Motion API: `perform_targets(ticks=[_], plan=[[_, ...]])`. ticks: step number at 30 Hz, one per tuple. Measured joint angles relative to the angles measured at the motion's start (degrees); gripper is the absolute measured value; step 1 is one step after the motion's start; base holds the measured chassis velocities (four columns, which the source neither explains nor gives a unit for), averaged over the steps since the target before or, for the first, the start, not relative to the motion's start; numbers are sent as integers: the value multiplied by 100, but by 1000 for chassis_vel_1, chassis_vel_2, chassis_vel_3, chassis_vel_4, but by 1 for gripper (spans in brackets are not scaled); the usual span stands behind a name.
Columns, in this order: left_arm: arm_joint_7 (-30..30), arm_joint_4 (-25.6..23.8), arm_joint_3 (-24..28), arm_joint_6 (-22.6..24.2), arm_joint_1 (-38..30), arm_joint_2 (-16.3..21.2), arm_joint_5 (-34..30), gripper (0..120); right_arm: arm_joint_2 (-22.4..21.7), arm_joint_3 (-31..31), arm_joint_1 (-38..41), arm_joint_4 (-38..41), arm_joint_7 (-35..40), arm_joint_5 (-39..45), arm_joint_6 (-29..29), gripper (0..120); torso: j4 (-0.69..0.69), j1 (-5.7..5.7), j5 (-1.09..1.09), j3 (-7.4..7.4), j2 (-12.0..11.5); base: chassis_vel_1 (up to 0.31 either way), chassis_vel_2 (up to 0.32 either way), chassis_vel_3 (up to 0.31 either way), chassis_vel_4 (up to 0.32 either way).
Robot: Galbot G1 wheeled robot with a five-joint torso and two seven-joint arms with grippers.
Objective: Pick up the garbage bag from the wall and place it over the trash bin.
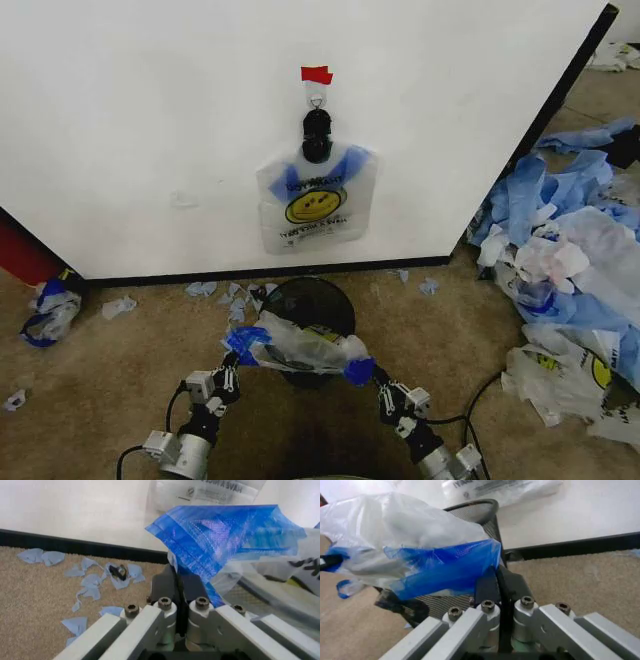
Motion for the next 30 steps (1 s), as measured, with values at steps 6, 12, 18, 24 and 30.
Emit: perform_targets(ticks=[6, 12, 18, 24, 30], plan=[[-19, 23, 24, 10, -69, 49, -39, 0, 30, 61, 34, -30, 21, 29, -2, 0, 0, 0, 0, 0, 0, 0, 0, 0, 0], [-23, 78, 42, 34, -155, 155, -77, 0, 33, 102, 72, -49, 48, 35, -6, 0, 0, 0, 0, 0, 0, 0, 0, 0, 0], [-28, 159, 51, 51, -231, 238, -137, 0, 39, 118, 101, -83, 123, 33, -31, 0, 0, 0, 0, 0, 0, 0, 0, 0, 0], [-44, 125, 63, 51, -154, 263, -147, 0, 47, 119, 89, -78, 158, 30, -44, 0, 0, 0, 0, 0, 0, 0, 0, 0, 0], [-41, 203, 88, 24, -157, 261, -104, 0, 51, 123, 96, -103, 165, 19, -44, 0, 0, 0, 0, 0, 0, 0, 0, 0, 0]])
